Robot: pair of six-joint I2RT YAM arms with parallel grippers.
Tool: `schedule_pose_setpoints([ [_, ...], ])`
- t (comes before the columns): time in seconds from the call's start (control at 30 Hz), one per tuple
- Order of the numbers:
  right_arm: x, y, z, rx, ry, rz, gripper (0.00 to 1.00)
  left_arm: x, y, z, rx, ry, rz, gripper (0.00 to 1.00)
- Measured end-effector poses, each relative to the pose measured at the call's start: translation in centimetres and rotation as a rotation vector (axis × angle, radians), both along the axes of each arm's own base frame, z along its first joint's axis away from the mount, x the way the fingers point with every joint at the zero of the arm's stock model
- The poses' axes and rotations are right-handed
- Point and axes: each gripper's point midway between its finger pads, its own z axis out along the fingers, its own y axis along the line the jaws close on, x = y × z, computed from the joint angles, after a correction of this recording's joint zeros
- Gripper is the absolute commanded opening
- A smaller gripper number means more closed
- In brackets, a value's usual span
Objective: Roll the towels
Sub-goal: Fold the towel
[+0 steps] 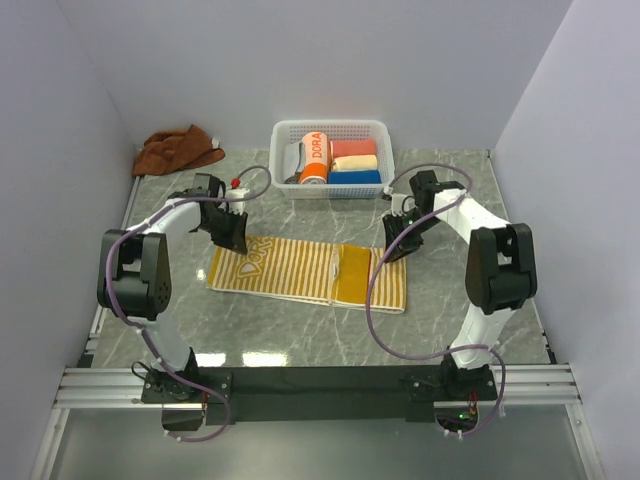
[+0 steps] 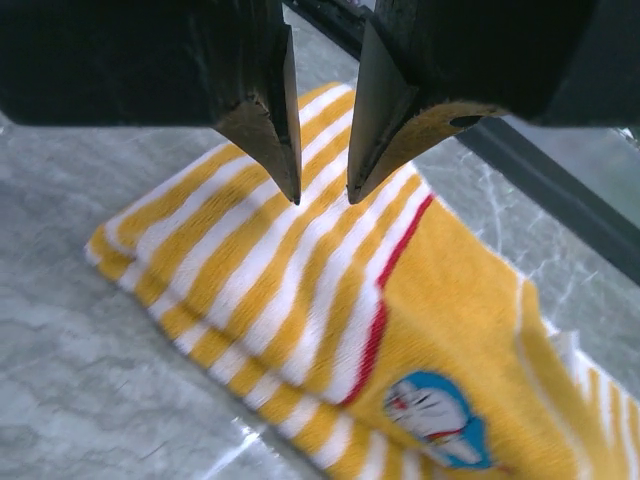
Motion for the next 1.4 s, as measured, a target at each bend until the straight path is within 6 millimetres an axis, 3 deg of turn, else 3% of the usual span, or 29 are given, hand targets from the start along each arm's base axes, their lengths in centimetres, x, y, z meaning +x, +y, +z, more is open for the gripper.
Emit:
schedule_pose_setpoints([
  [0.27,0.9,-0.5,-3.9,-0.053,0.057,-0.030,0.32,-0.8,-0.1,-1.2,-0.008,0.026,0.010,0.26],
  [0.47,-0.1,-0.3,-4.8,-0.041,0.073,-0.032,0.32,-0.8,0.2,-2.9,0.001,0.069,0.026,0.28],
  [0.6,-2.8,0.5,-4.7,-0.022,0.097,0.003,0.31,0.4,0.8,-3.0,0.005,0.071,0.043,0.28],
  [0.7,-5.8,2.4,-4.0,0.012,0.157,0.096,0.32,2.6,1.6,-2.9,0.015,0.054,0.054,0.29],
  [0.87,-9.1,5.6,-1.3,0.112,0.208,0.258,0.36,6.1,3.4,-2.2,0.025,-0.005,0.071,0.34],
  [1.07,-4.7,5.2,0.9,0.114,0.069,0.210,0.45,5.6,4.0,-0.8,0.021,-0.022,0.090,0.40],
  [1.23,-3.0,4.4,-0.5,0.051,0.035,0.178,0.45,3.5,3.8,0.2,0.011,-0.015,0.111,0.39],
  [1.4,-3.4,4.7,-3.2,0.009,0.084,0.188,0.43,2.2,4.1,-1.6,0.034,0.049,0.147,0.36],
])
